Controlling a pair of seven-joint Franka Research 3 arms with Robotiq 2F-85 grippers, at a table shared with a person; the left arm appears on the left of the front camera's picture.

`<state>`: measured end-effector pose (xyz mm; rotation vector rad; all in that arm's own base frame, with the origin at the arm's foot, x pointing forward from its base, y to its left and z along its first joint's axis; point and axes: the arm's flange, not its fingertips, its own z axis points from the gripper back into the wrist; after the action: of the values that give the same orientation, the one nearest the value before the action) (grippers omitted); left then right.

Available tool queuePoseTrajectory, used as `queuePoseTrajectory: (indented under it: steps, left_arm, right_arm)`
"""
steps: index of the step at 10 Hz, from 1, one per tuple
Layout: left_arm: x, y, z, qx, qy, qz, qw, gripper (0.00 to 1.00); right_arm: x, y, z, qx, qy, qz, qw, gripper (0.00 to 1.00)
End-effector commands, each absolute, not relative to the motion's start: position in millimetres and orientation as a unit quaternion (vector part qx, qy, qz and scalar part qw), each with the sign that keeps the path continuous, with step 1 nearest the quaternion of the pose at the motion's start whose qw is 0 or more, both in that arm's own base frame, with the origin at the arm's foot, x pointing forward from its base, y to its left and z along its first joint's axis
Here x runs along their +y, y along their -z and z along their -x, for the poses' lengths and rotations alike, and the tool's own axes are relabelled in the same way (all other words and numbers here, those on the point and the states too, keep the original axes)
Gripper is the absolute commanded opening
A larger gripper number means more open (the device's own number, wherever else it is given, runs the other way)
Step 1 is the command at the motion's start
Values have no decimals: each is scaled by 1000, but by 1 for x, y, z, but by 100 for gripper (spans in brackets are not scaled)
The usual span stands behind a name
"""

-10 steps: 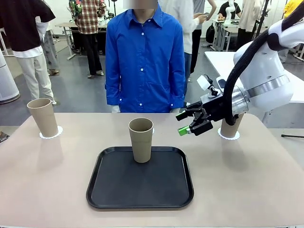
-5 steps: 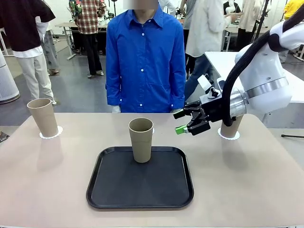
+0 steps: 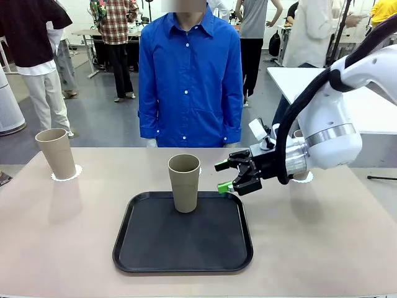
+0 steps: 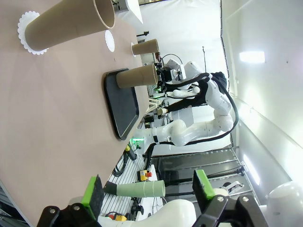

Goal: Place coasters on the table and set cups on them.
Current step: Take one Reusable plastic cup from the Flat Tray and place it on a coaster set by the human.

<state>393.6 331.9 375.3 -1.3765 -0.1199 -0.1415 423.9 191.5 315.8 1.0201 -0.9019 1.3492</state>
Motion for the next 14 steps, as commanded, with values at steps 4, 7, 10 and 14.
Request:
queuePoseTrajectory:
  steps: [4, 7, 10, 14]
  left_arm:
    - [331, -377, -392, -57, 64, 634, 769, 100]
    - [331, -377, -392, -57, 64, 634, 769, 100]
    - [331, -377, -392, -57, 64, 634, 769, 100]
    - [331, -377, -392, -57, 64, 634, 769, 100]
  right_arm:
    - [204, -283, -435, -384, -549, -470, 574, 100]
    - [222, -280, -445, -382, -547, -486, 565, 100]
    - [232, -272, -454, -380, -539, -496, 565, 100]
    - [234, -272, -456, -384, -539, -498, 560, 100]
